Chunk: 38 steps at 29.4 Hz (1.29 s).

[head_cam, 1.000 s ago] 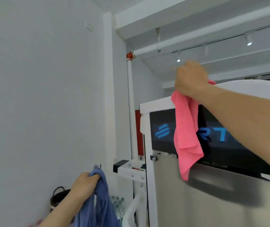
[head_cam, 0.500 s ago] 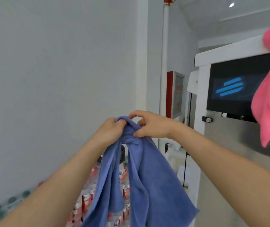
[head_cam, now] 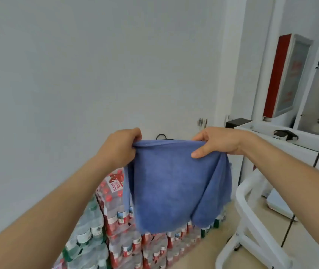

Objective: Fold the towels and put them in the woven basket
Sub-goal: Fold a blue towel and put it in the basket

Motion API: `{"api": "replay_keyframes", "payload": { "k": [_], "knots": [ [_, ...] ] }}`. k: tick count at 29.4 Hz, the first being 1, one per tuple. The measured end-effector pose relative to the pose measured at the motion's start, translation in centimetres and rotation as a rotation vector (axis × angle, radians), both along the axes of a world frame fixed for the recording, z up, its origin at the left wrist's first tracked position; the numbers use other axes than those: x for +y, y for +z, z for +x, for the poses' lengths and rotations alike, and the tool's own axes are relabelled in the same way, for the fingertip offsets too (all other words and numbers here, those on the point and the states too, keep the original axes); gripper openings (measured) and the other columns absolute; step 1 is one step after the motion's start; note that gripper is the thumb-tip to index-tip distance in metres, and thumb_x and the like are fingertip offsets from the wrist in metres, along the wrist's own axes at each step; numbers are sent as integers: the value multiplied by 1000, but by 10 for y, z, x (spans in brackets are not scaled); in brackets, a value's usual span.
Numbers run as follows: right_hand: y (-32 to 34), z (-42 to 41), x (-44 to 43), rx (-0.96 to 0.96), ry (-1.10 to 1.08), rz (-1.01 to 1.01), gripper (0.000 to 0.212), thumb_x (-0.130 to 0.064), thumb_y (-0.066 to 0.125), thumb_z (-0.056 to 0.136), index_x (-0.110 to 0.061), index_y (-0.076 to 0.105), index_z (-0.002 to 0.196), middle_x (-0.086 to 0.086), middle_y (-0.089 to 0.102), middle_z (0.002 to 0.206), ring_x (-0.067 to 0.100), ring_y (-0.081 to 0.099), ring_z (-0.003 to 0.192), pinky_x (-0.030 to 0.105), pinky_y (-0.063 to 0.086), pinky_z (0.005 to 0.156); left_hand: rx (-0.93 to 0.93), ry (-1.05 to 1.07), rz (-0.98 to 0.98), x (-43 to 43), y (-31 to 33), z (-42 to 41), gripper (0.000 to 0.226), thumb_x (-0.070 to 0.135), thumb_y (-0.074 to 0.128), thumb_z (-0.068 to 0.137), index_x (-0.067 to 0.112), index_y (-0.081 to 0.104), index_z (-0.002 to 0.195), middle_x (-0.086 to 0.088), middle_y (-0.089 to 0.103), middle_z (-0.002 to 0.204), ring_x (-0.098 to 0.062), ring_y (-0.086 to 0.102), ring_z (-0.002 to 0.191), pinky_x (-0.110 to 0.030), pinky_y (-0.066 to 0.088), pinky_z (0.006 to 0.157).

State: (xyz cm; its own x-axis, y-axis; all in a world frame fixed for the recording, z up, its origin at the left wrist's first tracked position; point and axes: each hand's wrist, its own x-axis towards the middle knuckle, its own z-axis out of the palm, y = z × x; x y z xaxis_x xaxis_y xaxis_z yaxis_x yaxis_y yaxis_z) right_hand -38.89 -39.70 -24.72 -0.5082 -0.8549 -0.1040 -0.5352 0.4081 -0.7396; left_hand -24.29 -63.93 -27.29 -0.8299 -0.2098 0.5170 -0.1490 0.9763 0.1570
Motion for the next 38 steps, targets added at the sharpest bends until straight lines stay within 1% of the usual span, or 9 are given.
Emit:
{"api": "replay_keyframes", "payload": {
  "k": [4,9,13,17,19,23,29,32,38],
  "knots": [
    [-16,-30,-39,237,50,234,2,-26,73,83,-27,73,81,-5,75,86,11,70,81,24,54,74,-267,61,216,-39,-33,-3,33,-10,39,64,21,50,63,5,53,64,-22,49,70,-28,33,57],
    [-44,-80,-109,486,8,307,23,-21,60,86,-20,58,63,-2,56,63,18,51,61,35,44,64,-492,101,621,-107,-59,6,48,-9,31,61,8,72,79,-10,73,80,-27,68,80,-39,55,73],
    [-94,-109,-242,590,-396,-179,31,-3,37,88,-18,64,89,2,59,83,26,54,76,34,43,64,197,595,414,-232,-92,3,39,-9,35,61,14,63,73,-6,64,75,-32,59,78,-35,45,65],
    [-125,-97,-329,461,-634,-686,34,1,37,90,-9,65,106,-2,59,94,15,54,86,27,43,77,720,411,349,-308,-100,9,42,-11,37,55,16,62,76,2,58,79,-16,47,78,-24,32,70],
    [-173,-92,-345,473,-641,-525,31,3,43,86,-5,68,104,0,62,96,16,55,90,27,43,81,519,332,328,-324,-146,15,39,-7,39,57,20,63,71,5,58,75,-15,48,74,-26,34,66],
    [-304,-78,-370,371,-421,176,22,1,54,81,-1,76,82,14,71,85,35,63,89,37,48,77,-597,29,439,-368,-287,38,46,0,44,70,44,57,70,17,64,79,-12,61,77,-35,52,72],
    [-342,-49,-390,-96,-697,153,31,-15,50,96,-11,56,127,10,59,121,30,57,109,35,42,87,-613,74,497,-368,-319,23,20,32,51,86,34,55,105,12,62,96,-13,59,90,-32,50,78],
    [-349,-55,-396,-329,-841,21,43,-14,53,94,-16,45,136,10,55,116,24,57,86,33,46,73,-752,76,237,-354,-329,19,38,48,51,86,29,44,119,3,55,107,-20,55,94,-34,48,67],
    [-353,-97,-404,-321,-1131,-139,39,-11,53,92,-15,46,130,7,54,117,27,53,91,43,50,85,-927,-22,452,-360,-321,-8,12,28,57,70,21,62,78,7,62,73,-14,61,73,-30,47,64]
  ]
}}
